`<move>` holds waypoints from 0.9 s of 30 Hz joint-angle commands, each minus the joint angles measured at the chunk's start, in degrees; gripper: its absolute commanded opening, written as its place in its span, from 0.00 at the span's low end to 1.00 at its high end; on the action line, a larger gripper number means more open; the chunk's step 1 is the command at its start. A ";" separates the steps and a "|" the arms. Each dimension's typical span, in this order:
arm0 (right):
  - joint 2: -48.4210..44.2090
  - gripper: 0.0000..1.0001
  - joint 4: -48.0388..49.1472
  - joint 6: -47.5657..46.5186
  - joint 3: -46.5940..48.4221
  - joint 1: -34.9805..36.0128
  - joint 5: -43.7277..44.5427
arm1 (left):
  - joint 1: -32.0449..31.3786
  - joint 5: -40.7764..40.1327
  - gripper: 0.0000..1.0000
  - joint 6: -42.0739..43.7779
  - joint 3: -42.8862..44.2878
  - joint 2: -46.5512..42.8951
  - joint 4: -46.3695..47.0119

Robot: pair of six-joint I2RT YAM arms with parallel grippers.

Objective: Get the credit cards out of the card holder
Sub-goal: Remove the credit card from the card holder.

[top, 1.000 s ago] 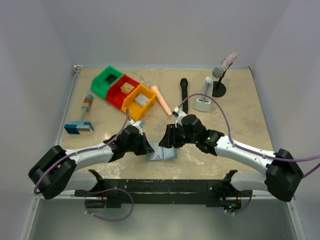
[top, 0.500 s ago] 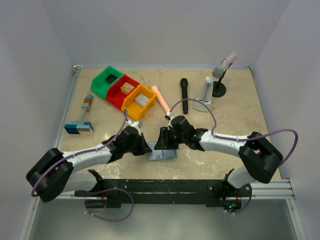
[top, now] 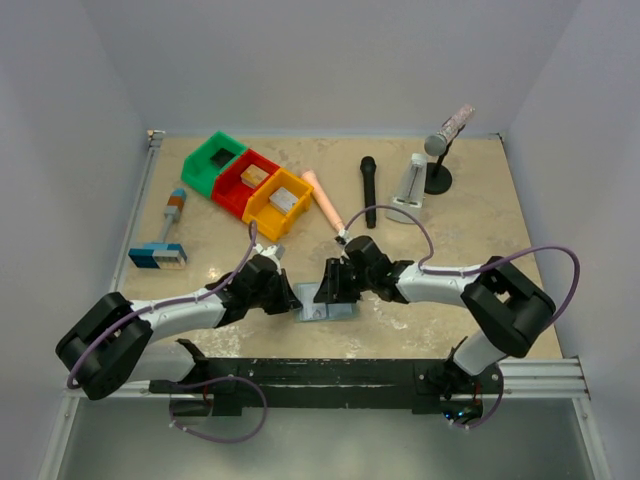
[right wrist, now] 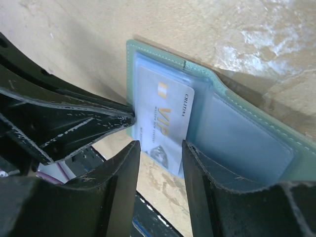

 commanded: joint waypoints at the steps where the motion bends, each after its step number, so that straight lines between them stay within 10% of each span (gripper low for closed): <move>1: -0.50 0.44 3.49 0.99 -1.84 -0.49 -0.32 | 0.12 -1.93 0.00 -0.18 -0.79 0.37 0.91; 27: -3.23 0.42 8.33 3.19 -4.48 -0.84 -2.78 | 0.12 -2.10 0.00 -1.41 -1.85 1.78 1.62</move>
